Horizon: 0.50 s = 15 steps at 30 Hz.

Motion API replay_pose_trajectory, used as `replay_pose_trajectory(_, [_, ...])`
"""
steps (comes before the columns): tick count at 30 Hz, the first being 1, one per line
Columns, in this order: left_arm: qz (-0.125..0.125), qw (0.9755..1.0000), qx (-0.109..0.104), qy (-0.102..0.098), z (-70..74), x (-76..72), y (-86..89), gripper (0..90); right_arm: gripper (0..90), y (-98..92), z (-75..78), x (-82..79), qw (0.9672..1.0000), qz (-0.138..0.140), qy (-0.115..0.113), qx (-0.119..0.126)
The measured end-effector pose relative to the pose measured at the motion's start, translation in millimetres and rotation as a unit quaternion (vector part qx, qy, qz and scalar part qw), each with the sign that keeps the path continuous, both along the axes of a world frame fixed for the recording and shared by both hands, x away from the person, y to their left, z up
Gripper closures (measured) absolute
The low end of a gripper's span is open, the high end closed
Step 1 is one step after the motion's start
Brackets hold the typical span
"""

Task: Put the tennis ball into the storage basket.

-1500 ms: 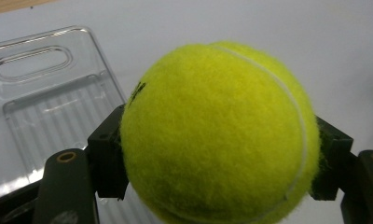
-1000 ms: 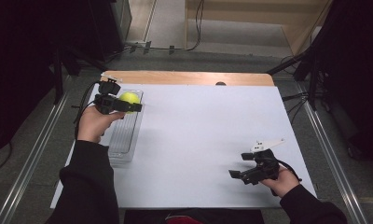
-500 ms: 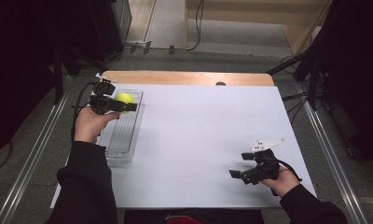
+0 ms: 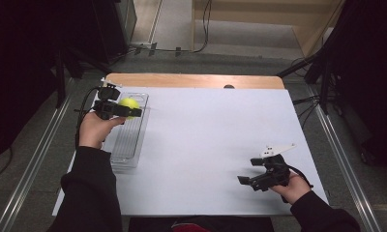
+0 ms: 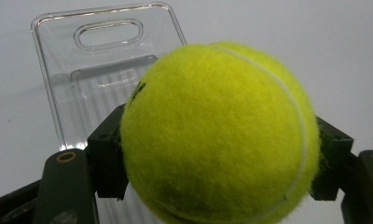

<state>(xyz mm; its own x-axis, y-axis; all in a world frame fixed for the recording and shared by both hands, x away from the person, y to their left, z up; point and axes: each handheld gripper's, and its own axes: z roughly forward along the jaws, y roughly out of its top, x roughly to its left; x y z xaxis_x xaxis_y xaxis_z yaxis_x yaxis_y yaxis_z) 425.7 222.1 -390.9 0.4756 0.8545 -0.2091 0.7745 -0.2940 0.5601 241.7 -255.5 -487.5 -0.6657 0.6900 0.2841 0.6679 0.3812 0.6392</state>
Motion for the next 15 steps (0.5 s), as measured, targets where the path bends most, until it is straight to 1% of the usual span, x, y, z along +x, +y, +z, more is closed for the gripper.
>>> replay_pose_trajectory(6, [0.006, 1.0000, 0.003, 0.007, -4.0, 1.5, 2.7, 26.5, 6.0, -0.1, -0.1, 0.1, 1.0000, 0.000, -0.001, 0.000])
replay_pose_trajectory(12, [0.007, 0.9999, 0.004, 0.011, -6.5, 2.5, 4.4, 26.5, 6.0, 0.0, -0.1, 0.1, 1.0000, 0.000, 0.000, 0.000])
replay_pose_trajectory(15, [0.013, 0.9998, 0.006, 0.014, -10.1, 3.7, 6.9, 26.5, 6.0, -0.1, -0.1, 0.1, 1.0000, 0.000, 0.000, 0.000])
